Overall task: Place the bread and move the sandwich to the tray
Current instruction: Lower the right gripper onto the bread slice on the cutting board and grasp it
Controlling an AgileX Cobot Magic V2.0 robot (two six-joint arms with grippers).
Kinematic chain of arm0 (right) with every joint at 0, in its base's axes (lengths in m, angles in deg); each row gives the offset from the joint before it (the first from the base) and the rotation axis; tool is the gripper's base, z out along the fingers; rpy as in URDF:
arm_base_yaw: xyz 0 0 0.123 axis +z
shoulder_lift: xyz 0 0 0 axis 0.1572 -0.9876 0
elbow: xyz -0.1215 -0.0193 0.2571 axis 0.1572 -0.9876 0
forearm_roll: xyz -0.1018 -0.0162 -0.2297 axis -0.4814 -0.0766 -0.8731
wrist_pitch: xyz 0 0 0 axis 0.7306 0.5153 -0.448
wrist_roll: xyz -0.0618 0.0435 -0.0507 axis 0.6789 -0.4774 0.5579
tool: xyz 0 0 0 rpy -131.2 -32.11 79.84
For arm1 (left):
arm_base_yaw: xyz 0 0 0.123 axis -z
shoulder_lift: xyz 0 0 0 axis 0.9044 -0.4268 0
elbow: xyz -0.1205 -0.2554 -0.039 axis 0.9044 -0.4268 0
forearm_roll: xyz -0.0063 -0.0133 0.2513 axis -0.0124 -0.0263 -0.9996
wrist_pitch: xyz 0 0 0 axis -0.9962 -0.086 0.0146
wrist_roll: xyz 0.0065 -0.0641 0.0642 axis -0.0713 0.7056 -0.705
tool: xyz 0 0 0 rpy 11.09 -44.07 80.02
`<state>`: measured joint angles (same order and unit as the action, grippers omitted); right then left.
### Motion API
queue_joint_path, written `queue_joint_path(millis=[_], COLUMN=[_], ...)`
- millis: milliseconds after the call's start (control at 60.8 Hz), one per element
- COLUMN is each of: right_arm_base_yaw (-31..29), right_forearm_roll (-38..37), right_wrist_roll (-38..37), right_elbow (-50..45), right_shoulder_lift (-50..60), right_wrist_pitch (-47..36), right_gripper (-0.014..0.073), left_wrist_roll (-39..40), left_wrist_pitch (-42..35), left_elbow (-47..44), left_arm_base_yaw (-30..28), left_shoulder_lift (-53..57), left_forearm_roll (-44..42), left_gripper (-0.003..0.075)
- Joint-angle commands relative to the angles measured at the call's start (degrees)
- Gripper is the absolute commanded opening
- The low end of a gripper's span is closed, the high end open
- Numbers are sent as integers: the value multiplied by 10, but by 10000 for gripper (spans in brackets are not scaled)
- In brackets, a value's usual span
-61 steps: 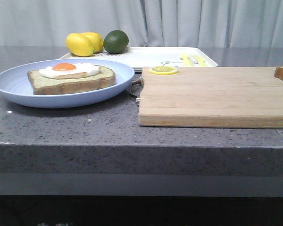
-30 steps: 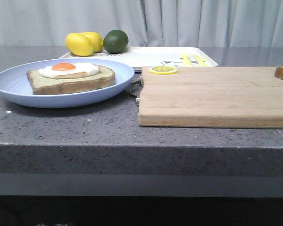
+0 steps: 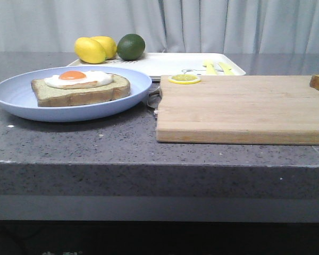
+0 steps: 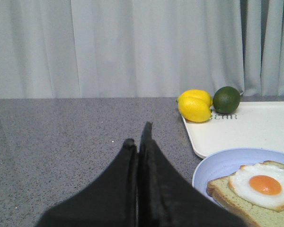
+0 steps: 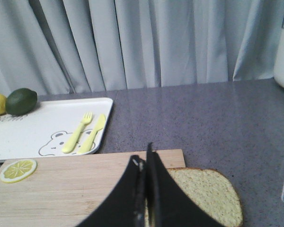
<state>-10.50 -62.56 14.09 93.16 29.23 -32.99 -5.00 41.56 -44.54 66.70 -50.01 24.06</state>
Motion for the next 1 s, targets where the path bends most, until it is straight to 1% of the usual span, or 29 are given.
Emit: queue_joint_path(millis=[0,66,165,477,526,576,609,675,707,740,790,856,888,921,987], right_arm_base_yaw=[-2,-2,-2,-2,-2,-2,-2,-2,-2,-2,-2,-2,-2,-2,-2], right_forearm_roll=[-4,-4,-4,-4,-4,-5,-5,-5,-5,-5,-5,-5,-5,-5,-5], right_wrist_roll=[2,2,2,2,2,2,2,2,2,2,2,2,2,2,2], right_elbow=[60,82,92,92,92,92,92,92,92,92,92,92,92,92,92], right_shoulder_lift=[-52,-76,-87,-87,-87,-87,-87,-87,-87,-87,-87,-87,-87,-87,-87], right_wrist_pitch=[-2,13,12,13,14,14,14,14,14,14,14,14,14,14,14], right_gripper=[-59,-59,-59,-54,-37,4,45,160,230,288,398,508,533,550,551], left_wrist_roll=[5,5,5,5,5,5,5,5,5,5,5,5,5,5,5], left_wrist_pitch=[-45,-44,-49,-50,-50,-50,-50,-50,-50,-50,-50,-50,-50,-50,-50], left_elbow=[48,60,64,64,64,64,64,64,64,64,64,64,64,64,64], left_arm_base_yaw=[-2,-2,-2,-2,-2,-2,-2,-2,-2,-2,-2,-2,-2,-2,-2], left_shoulder_lift=[-64,-91,-107,-107,-107,-107,-107,-107,-107,-107,-107,-107,-107,-107,-107], left_forearm_roll=[2,2,2,2,2,2,2,2,2,2,5,8,8,8,8], left_gripper=[-20,-20,-20,-20,-19,-15,0,76,138,215,360,524,580,617,640])
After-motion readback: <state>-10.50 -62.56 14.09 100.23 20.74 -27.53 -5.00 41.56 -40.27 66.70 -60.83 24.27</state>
